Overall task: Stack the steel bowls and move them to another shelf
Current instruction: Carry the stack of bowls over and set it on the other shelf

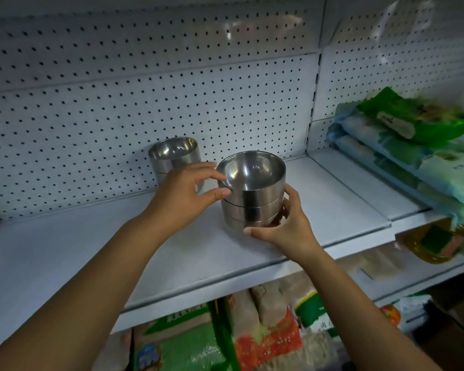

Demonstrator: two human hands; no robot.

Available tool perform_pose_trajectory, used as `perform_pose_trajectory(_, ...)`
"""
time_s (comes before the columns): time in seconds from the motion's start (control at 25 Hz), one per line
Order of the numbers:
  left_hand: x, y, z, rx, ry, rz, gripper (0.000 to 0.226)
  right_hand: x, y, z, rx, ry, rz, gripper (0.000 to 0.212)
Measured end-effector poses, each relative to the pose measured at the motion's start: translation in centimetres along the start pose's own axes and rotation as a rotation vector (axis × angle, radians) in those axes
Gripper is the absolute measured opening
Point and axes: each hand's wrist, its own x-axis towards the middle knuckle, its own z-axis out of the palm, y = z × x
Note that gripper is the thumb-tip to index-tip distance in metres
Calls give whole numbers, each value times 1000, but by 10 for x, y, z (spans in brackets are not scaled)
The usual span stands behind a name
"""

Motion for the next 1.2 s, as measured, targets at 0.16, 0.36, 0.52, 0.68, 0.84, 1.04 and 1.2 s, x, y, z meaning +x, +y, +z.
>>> perform_pose_trajectory(0.16,20,-23,11,166,43,125,18,34,11,8,1,-53,19,120)
perform_pose_trajectory(0.36,43,-48,11,405,-3,219,25,71,19,25,4,-75,53,121)
perform_pose_trajectory(0.52,64,-54,5,511,-67,197,40,103,23,34,-34,-67,74,119)
perform_pose_trajectory(0.68,87,-64,4,561,-147,123,48,137,24,37,-65,-80,82,124)
perform_pose_trajectory(0.84,106,-65,-1,550,-134,66,47,169,25,38,-108,-108,95,125)
perform_pose_trajectory(1.04,112,-71,-5,607,-128,34,49,187,26,42,-135,-131,118,127)
perform_pose_trajectory(1.2,112,-78,-3,612,-129,19,52,188,26,42,-145,-128,141,130)
